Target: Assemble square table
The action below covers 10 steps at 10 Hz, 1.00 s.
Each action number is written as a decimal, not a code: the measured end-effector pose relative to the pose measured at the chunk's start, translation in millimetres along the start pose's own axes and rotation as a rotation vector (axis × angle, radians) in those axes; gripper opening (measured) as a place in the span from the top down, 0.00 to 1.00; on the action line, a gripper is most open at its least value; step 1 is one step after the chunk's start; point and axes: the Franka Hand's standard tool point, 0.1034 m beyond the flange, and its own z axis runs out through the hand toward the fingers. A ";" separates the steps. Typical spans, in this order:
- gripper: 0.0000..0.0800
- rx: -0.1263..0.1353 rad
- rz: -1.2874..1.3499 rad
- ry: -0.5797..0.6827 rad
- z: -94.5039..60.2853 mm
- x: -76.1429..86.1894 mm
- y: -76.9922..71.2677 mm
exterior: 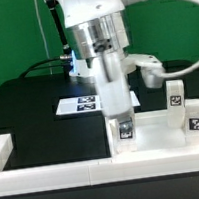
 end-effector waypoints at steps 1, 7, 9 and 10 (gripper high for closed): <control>0.63 -0.001 0.079 0.001 0.2 0.8 0.4; 0.36 -0.002 0.186 0.006 0.7 2.7 1.0; 0.22 -0.001 0.179 0.005 -0.2 1.4 1.0; 0.22 0.003 0.146 -0.001 -8.0 -3.4 1.8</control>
Offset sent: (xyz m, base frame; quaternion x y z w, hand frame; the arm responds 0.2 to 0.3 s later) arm 0.0000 0.0000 0.0000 0.0000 0.0000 0.1938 0.9810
